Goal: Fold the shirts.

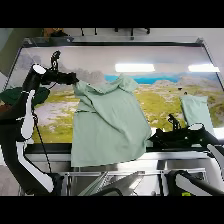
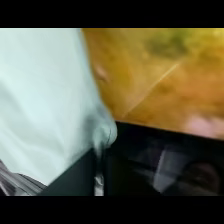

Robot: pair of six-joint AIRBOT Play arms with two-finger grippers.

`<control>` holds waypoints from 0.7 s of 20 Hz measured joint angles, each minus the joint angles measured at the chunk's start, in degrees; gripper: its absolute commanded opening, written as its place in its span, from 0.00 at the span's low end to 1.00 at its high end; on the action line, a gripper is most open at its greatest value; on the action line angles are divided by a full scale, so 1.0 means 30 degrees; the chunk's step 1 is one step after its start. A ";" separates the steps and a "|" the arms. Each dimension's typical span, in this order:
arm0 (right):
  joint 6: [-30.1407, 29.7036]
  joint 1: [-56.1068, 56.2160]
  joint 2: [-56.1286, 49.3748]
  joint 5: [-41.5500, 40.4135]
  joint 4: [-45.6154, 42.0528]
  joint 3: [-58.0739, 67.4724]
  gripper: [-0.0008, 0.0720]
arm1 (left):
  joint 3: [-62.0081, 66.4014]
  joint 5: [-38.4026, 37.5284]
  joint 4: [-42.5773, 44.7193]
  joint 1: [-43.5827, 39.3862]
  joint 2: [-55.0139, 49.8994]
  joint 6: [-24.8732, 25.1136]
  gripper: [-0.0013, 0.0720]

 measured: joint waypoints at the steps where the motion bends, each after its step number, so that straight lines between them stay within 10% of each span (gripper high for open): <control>1: -0.0503 0.0138 -0.0342 -0.0051 0.0532 0.0044 0.04 | 0.0000 0.0029 0.0000 0.0051 -0.0007 0.0007 0.04; 7: -0.2215 0.0459 -0.3264 -0.1406 0.1202 0.4634 0.04 | 0.0000 -0.0860 0.0007 0.1078 0.0000 -0.0087 0.04; 14: -0.1792 0.1107 -1.3114 -0.1865 0.0408 2.0990 0.04 | -0.0160 -0.6579 0.1064 0.2324 0.0022 -0.2645 0.04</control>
